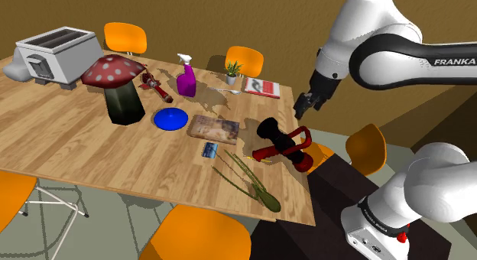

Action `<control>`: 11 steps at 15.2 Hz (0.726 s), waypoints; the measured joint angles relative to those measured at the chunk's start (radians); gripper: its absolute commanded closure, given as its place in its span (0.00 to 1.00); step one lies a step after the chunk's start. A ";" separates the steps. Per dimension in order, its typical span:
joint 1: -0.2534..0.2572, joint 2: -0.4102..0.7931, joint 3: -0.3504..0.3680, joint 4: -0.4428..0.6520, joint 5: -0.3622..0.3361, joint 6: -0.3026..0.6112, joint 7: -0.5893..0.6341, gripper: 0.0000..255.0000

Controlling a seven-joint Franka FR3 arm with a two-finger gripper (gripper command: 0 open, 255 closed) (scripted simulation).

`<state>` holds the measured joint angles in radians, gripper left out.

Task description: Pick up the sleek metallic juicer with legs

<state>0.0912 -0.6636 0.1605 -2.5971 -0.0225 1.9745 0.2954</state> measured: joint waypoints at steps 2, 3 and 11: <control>0.017 0.044 0.031 -0.019 0.014 0.061 0.027 0.00; 0.027 0.059 0.046 -0.031 0.021 0.085 0.040 0.00; 0.080 0.257 0.176 -0.078 0.044 0.318 0.157 0.00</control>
<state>0.1713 -0.4066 0.3364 -2.6756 0.0212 2.2924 0.4525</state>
